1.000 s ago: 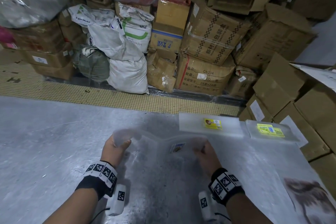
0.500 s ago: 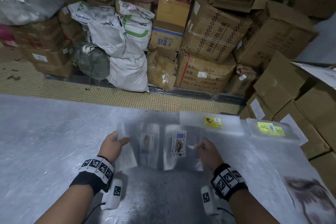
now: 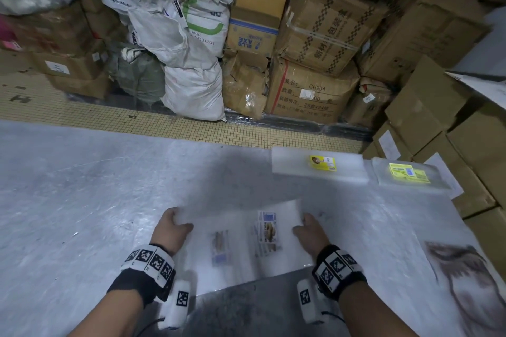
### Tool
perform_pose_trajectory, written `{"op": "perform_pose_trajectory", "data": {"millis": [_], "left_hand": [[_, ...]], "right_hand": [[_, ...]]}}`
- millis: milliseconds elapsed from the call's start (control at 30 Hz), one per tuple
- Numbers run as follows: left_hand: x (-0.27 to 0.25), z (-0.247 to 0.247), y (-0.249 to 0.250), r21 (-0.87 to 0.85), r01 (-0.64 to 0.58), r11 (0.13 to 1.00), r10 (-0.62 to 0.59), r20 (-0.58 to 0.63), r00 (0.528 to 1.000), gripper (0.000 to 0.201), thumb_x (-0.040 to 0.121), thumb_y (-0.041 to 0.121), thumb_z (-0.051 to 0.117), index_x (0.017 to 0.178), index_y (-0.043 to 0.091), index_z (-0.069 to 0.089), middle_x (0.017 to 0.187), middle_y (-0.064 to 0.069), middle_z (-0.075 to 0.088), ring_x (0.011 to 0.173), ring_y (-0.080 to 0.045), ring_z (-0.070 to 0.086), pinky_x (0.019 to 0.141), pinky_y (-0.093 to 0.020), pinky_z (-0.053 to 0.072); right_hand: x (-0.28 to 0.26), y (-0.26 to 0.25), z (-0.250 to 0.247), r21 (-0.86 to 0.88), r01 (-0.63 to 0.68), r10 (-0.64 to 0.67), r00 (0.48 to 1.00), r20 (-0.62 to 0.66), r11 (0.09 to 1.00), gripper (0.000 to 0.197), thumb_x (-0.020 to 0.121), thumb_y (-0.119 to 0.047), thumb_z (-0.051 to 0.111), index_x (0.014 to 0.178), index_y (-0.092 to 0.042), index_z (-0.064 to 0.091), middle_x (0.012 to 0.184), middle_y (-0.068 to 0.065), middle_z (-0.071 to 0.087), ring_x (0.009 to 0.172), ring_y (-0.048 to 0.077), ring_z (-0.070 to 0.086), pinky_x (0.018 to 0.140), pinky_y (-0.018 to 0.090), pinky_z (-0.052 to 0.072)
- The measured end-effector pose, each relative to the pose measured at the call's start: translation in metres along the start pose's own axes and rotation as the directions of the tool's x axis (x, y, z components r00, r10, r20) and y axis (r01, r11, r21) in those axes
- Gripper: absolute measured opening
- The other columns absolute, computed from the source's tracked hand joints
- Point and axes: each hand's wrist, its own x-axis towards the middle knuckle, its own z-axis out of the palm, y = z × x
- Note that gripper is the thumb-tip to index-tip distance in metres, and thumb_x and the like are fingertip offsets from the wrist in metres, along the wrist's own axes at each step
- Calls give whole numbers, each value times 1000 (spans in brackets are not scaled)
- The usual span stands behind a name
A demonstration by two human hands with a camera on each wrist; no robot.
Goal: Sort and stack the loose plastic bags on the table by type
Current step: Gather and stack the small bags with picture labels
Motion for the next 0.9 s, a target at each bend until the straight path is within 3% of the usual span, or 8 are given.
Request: {"op": "perform_pose_trajectory", "data": {"millis": [167, 300, 400, 533, 633, 733, 800, 900], "left_hand": [[-15, -5, -9, -67, -31, 997, 33, 31, 999, 67, 74, -13, 66, 131, 17, 47, 115, -12, 62, 96, -31, 63, 88, -48, 53], [-24, -8, -12, -98, -51, 994, 57, 57, 997, 82, 74, -19, 63, 141, 22, 39, 122, -8, 58, 99, -28, 61, 86, -43, 53], [-29, -9, -14, -118, -86, 989, 98, 98, 990, 91, 73, -11, 73, 145, 30, 33, 123, -5, 56, 106, -28, 60, 92, -44, 52], [-37, -14, -25, -70, -131, 989, 139, 138, 981, 98, 67, -4, 81, 138, 42, 33, 129, -3, 55, 115, -26, 57, 95, -45, 51], [-44, -24, -41, -19, -171, 985, 172, 119, 978, 114, 54, 17, 91, 140, 55, 27, 137, -2, 45, 124, -27, 49, 98, -53, 48], [-54, -36, -54, 80, -176, 981, 166, 118, 979, 120, 51, 21, 93, 140, 60, 21, 125, 0, 35, 113, -24, 49, 100, -51, 46], [-64, -42, -63, 123, -176, 977, 156, 160, 975, 118, 50, 19, 94, 130, 66, 21, 116, 4, 31, 109, -23, 48, 102, -47, 46], [-78, -45, -81, 172, -213, 962, 171, 231, 958, 124, 37, 33, 96, 126, 71, 18, 118, 6, 35, 116, -25, 46, 103, -47, 46]], "right_hand": [[-11, -1, 2, 4, 4, -4, 1000, -24, 1000, 28, 83, 2, 44, 109, -8, 51, 102, 11, 60, 92, 24, 61, 83, 39, 53], [-16, -1, 2, -21, 40, -40, 998, -38, 999, 26, 85, 1, 46, 108, -9, 51, 102, 10, 60, 91, 24, 61, 79, 36, 52], [-17, 4, 3, -31, 69, -70, 996, -47, 997, 24, 85, 0, 46, 108, -8, 50, 103, 11, 60, 90, 24, 60, 77, 34, 50], [-21, 6, 4, -88, 80, -83, 996, -38, 993, 25, 85, -4, 46, 108, -13, 52, 103, 7, 62, 91, 23, 61, 84, 38, 53], [-24, 8, 4, -167, 82, -88, 996, -28, 982, 18, 85, -10, 50, 103, -12, 51, 99, 10, 62, 90, 27, 62, 84, 42, 54], [-26, 7, -1, -273, 92, -102, 995, -21, 958, 2, 90, -15, 53, 89, -13, 52, 86, 6, 59, 78, 20, 58, 70, 31, 48], [-25, 3, -8, -397, 97, -108, 994, -5, 913, 12, 91, -18, 52, 81, -12, 53, 78, 3, 57, 70, 17, 53, 65, 30, 43], [-15, -8, -15, -580, 62, -105, 994, -42, 812, 24, 88, -30, 54, 98, -8, 58, 101, 14, 62, 92, 30, 57, 80, 35, 46]]}}
